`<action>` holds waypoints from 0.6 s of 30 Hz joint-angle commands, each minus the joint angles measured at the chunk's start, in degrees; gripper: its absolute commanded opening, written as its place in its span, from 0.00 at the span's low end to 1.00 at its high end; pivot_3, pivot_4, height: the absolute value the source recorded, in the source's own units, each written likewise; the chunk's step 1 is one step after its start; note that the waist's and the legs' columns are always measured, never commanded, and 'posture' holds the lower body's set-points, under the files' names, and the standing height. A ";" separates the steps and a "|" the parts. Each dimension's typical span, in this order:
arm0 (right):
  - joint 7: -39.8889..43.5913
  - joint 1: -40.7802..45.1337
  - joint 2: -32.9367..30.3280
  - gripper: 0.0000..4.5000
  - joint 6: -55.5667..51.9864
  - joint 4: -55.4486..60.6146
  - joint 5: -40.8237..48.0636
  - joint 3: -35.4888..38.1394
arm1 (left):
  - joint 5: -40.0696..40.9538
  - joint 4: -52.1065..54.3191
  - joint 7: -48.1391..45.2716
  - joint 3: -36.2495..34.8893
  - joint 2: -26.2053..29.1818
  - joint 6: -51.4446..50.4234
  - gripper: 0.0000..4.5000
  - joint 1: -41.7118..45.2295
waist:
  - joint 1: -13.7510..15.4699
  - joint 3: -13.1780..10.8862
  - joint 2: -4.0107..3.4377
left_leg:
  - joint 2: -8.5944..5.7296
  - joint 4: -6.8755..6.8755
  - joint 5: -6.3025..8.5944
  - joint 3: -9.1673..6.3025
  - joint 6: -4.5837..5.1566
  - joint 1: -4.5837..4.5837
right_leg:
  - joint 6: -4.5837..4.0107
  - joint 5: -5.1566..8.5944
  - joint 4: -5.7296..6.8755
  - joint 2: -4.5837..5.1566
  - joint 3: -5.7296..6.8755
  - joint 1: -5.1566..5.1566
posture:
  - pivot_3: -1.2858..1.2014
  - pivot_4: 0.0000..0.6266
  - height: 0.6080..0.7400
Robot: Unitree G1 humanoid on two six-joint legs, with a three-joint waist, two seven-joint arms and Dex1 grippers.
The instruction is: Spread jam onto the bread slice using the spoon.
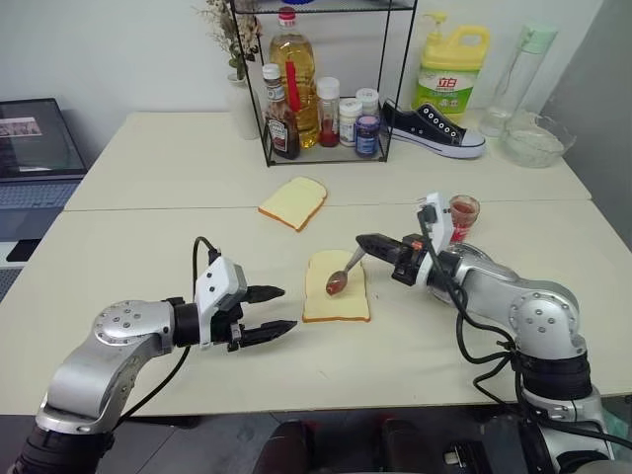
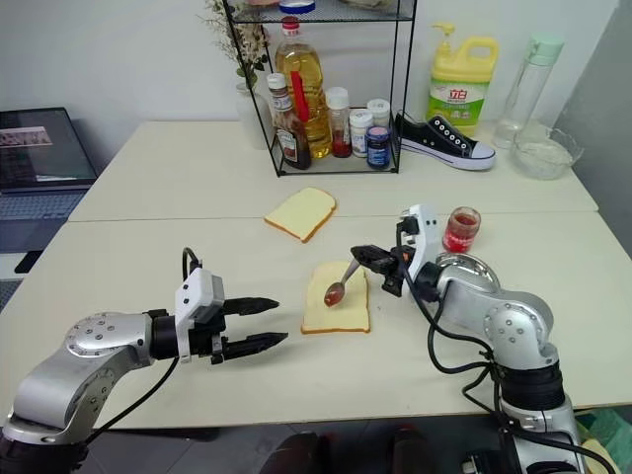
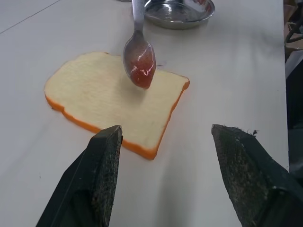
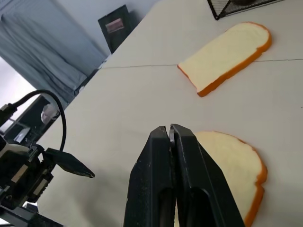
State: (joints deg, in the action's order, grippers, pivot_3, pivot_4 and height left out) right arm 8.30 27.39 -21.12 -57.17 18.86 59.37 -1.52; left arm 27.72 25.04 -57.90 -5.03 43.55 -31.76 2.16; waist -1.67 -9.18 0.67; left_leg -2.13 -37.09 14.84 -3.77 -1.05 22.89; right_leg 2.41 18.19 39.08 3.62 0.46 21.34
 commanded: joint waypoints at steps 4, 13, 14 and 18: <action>7.02 1.84 0.38 0.01 5.97 -2.15 -9.43 -3.19 | 0.14 1.67 2.49 -0.23 -0.93 2.16 0.70 -1.17 | 0.04 0.00 0.00 | -0.01 0.00 0.00 -0.01 0.00 0.00 | 0.00 0.00 0.00 0.01 0.01 0.00 | 0.52 0.24 1.00; 12.17 2.97 1.47 0.01 12.57 -7.87 -20.55 -4.92 | 0.12 0.56 3.21 0.67 -1.05 2.41 0.70 0.38 | 0.04 0.00 0.00 | -0.01 0.00 0.00 -0.01 -0.01 -0.01 | -0.01 0.00 -0.01 0.01 0.01 0.01 | 0.52 0.24 1.00; 12.23 3.37 1.79 0.01 13.19 -8.66 -21.24 -4.32 | 0.13 0.41 3.23 0.78 -1.04 2.41 0.70 0.66 | 0.04 0.00 0.00 | -0.01 0.00 0.00 -0.01 -0.01 -0.01 | -0.01 0.00 -0.01 0.00 0.02 0.00 | 0.52 0.24 1.00; 12.02 4.95 2.86 0.01 14.30 -10.62 -22.52 -1.75 | 0.11 0.00 3.13 1.17 -1.06 2.45 0.70 1.37 | 0.03 0.00 0.00 | -0.02 0.00 0.00 -0.01 -0.01 -0.02 | -0.01 -0.01 0.01 0.00 0.01 0.00 | 0.52 0.24 1.00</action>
State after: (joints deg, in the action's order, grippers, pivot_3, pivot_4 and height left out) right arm 20.77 30.63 -18.37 -44.58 8.11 37.73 -6.05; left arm 27.63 24.60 -54.61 -4.10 42.50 -30.45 2.84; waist -1.64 -9.18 0.67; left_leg -2.15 -37.08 14.83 -3.78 -1.06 22.87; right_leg 2.40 18.18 39.08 3.62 0.48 21.34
